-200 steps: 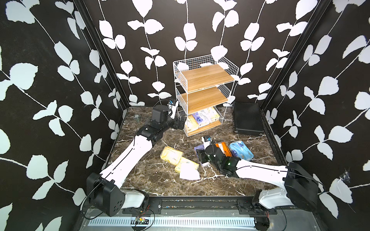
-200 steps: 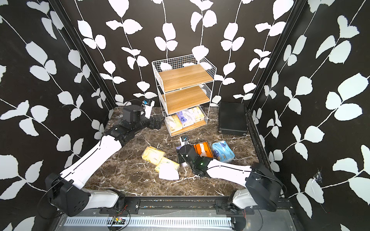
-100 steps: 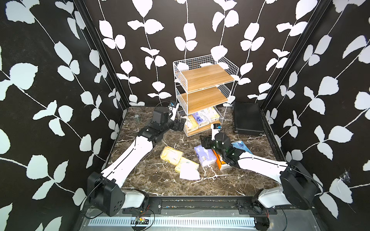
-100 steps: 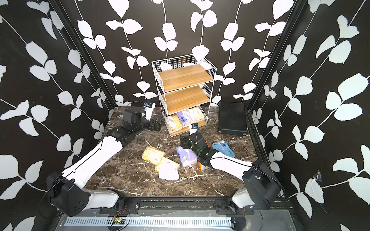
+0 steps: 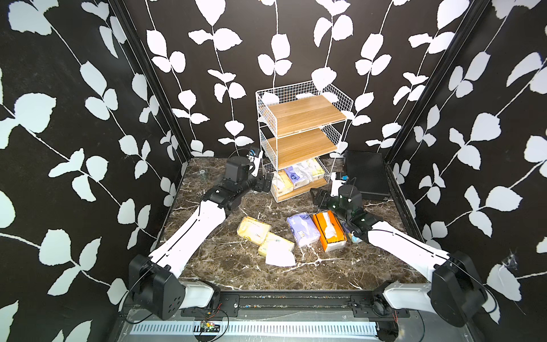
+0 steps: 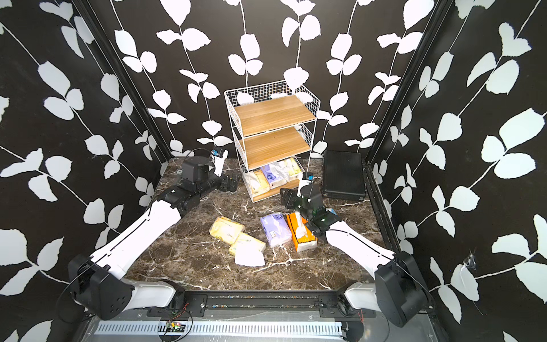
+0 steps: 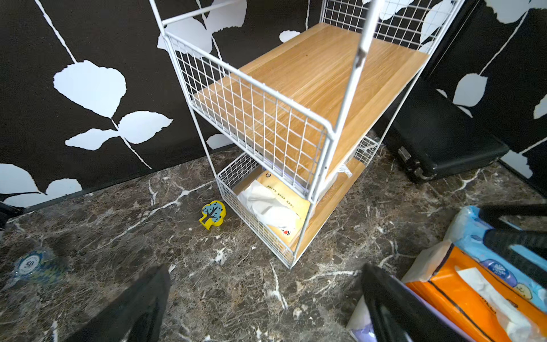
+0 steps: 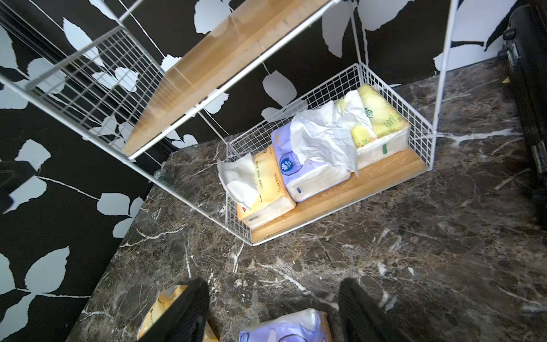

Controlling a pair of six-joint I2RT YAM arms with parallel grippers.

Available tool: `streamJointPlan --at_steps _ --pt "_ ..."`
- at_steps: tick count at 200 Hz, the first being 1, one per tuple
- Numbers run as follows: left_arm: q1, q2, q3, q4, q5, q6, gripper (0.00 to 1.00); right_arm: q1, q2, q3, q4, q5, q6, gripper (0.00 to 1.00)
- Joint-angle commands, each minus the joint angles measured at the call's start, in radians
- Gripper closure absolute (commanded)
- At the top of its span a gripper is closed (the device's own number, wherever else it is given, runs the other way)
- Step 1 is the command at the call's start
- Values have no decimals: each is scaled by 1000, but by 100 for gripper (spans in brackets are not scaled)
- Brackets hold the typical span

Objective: Remove the tissue boxes from the shelf
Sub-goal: Place the box of tissues at the center of the board, then pick up a box of tissues from the shelf.

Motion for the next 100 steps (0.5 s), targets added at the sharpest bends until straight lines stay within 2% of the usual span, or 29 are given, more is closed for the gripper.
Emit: streamJointPlan --at_steps 1,58,100 --pt "3 68 112 -46 50 -47 1 -26 77 70 69 -95 55 30" --pt "5 135 169 -7 34 -44 1 -30 335 239 181 -182 144 34" --pt "12 194 220 -48 -48 -41 1 -23 494 328 294 -198 245 36"
